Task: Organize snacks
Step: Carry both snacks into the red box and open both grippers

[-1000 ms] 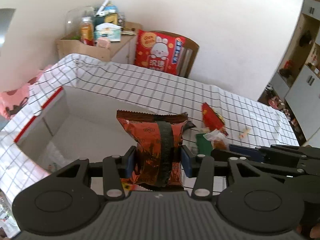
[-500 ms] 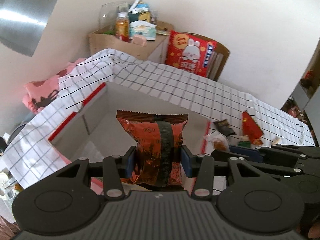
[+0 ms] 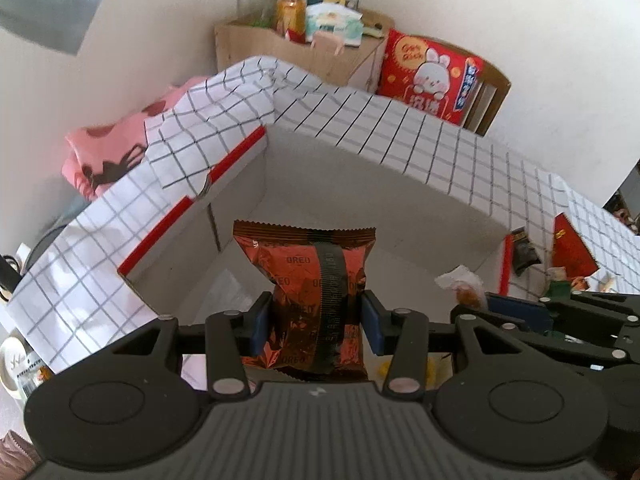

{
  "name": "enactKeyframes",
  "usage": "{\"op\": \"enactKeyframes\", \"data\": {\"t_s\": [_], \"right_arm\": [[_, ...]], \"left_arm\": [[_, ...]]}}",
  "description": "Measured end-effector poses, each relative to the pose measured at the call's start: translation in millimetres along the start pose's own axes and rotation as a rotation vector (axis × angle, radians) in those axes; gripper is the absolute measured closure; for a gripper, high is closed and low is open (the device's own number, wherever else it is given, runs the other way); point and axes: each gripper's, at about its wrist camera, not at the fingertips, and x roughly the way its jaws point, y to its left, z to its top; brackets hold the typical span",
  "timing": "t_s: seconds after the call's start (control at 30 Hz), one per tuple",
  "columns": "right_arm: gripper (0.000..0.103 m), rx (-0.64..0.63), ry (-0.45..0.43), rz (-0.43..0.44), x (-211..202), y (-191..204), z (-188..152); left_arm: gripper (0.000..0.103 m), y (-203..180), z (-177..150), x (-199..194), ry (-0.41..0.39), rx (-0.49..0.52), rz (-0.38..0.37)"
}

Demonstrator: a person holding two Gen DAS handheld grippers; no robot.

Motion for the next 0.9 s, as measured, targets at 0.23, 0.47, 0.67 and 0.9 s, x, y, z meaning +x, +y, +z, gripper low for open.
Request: {"op": "enactKeyframes", "data": {"t_s": [0.23,0.47,0.67,0.9], "right_arm": [[0.084,-0.001,0.035,-0.006,17.0,-0.2,-2.0],[0.078,0.008,0.040,0.001,17.6,-2.4,-5.6],[0.069,0.024,0.029,0.003,8.2,-6.9,-6.4],[0.052,0.034,-0.001,0.005,-8.1,-15.2,-9.5]], "left_arm": [[0.057,0.6,-4.1,13.1,0.024,0.002,0.011],[0.057,-1.5,-5.0,11.9,0.021,0.003,0.006],[0.039,-0.8,-4.9,5.3,0.017,-0.024,-0.014],[0.030,-4.0,-7.5,-2.2,0.008,-0.037,-0.010]]}}
